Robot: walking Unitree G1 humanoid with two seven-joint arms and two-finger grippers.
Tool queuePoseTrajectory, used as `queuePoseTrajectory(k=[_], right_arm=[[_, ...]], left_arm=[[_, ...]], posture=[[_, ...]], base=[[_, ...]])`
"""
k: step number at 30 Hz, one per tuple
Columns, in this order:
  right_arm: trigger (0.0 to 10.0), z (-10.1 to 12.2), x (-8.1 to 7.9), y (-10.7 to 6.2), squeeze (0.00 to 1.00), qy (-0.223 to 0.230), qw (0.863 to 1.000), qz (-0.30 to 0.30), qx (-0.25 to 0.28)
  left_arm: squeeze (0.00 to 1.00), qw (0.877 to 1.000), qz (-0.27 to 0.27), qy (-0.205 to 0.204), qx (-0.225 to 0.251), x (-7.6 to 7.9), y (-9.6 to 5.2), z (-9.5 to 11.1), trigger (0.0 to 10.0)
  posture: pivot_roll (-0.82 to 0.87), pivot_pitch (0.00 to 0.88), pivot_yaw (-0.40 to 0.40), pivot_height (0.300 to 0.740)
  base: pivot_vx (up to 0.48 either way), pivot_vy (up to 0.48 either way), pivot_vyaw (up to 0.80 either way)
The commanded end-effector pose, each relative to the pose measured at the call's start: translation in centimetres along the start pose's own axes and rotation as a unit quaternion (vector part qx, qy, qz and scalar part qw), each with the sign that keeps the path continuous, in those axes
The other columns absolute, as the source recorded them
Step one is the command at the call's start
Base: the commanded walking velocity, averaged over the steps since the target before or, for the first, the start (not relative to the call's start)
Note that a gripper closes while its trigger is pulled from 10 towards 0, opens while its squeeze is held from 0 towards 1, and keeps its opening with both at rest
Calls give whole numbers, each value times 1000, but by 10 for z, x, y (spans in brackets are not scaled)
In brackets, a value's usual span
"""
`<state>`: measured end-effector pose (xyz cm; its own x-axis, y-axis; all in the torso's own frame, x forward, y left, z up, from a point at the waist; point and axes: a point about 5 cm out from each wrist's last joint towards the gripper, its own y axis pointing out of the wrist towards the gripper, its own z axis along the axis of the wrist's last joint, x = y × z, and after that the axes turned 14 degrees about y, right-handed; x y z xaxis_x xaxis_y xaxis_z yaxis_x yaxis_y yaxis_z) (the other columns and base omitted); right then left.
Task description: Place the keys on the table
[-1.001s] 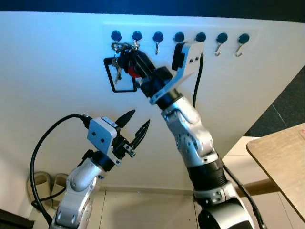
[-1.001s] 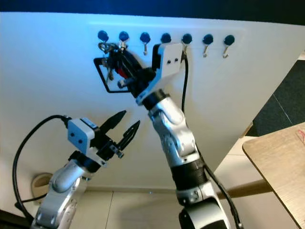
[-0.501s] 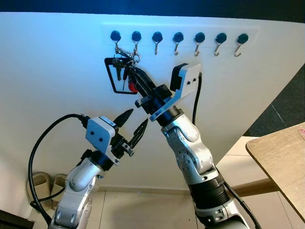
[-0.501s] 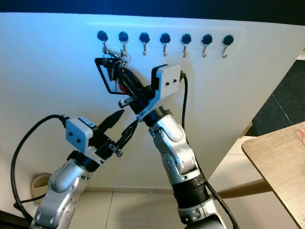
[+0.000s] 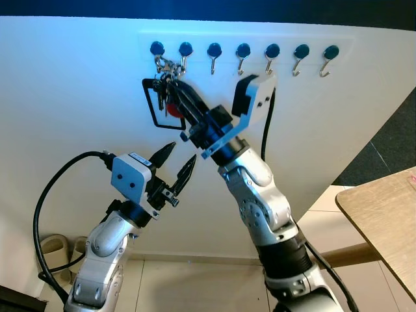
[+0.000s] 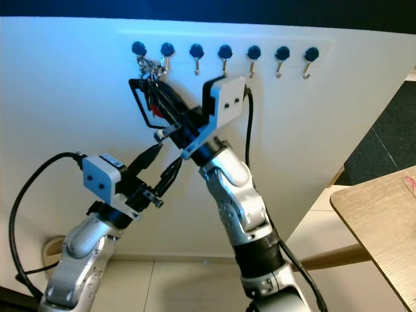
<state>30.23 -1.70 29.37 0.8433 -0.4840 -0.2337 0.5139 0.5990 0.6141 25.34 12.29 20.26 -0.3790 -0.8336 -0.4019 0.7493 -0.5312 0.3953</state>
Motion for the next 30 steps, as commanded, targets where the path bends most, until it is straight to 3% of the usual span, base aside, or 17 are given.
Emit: queuePoseTrajectory(k=[1,10,20,25,30], right_arm=[[10000,-1,-19,20,0,41,999,25,17],[10000,5,-6,28,0,93,995,-27,34],[10000,15,-5,37,0,116,991,-25,54],[10000,17,-5,39,0,113,992,-20,52],[10000,16,-10,41,0,85,996,24,31]], left_arm=[[0,1000,-5,-3,-3,3,-1,-1,10000],[0,1000,-17,-6,-6,7,-2,-2,10000],[0,1000,-21,-6,-6,8,-1,-2,10000],[0,1000,-23,-6,-6,9,-2,-2,10000],[0,1000,-24,-5,-7,9,-2,-2,10000]], posture=[[35,149,-3,740],[36,153,-2,740],[35,155,-1,740],[35,156,-1,740],[35,157,-1,740]], base=[[0,0,0],[0,0,0],[0,0,0],[0,0,0],[0,0,0]])
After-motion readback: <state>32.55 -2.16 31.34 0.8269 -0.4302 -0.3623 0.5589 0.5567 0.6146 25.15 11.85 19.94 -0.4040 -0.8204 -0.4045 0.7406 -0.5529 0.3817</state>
